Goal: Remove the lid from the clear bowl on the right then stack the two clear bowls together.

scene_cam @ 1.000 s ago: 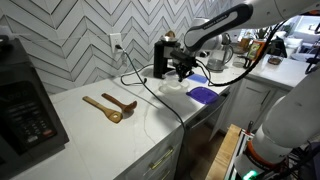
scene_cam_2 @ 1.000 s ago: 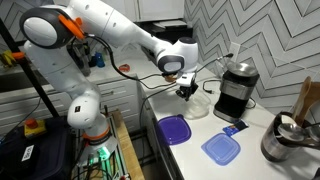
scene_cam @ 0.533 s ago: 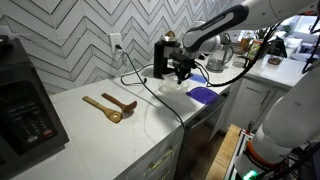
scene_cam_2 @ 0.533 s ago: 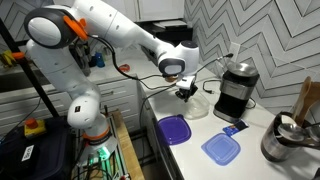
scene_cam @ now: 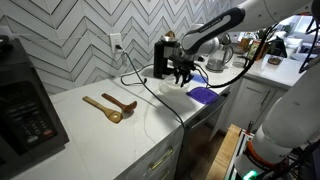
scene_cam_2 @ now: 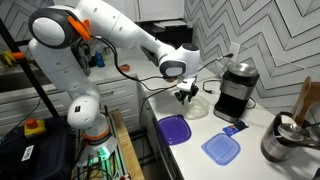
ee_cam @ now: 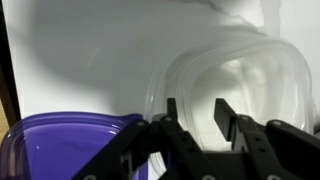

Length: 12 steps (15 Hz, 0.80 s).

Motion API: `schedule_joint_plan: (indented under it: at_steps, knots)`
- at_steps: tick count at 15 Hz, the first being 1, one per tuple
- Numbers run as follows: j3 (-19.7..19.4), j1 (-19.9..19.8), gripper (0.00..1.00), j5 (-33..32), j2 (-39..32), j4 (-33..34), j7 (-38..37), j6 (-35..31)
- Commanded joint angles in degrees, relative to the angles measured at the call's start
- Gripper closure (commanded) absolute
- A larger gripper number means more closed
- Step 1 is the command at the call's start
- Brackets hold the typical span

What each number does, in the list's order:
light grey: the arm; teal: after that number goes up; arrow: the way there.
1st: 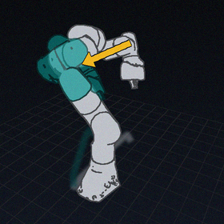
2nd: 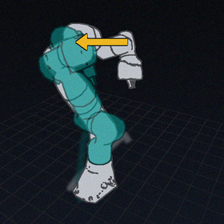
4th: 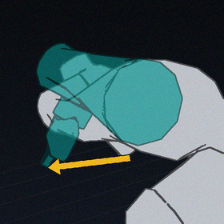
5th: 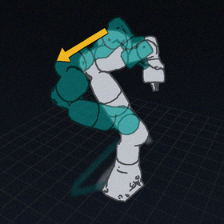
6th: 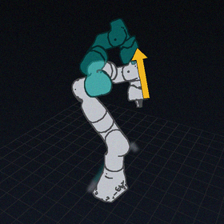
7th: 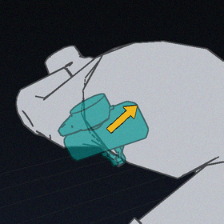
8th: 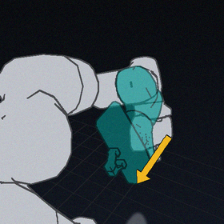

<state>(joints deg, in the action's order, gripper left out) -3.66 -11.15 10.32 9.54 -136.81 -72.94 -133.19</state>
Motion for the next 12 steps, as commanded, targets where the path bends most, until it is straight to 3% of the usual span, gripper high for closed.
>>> schedule_joint_plan:
  at_steps: [1,4,9,12]
  knots:
    - [-0.3,0.6,0.24,-1.5,0.8,-0.6,-0.3,-1.4]
    - [-0.2,0.8,0.01,-2.9,1.7,-0.3,0.6,-1.2]
    - [0.3,1.4,0.0,-6.1,3.5,0.7,4.8,1.1]
    - [0.7,1.8,0.0,-9.9,4.8,2.3,10.8,6.2]
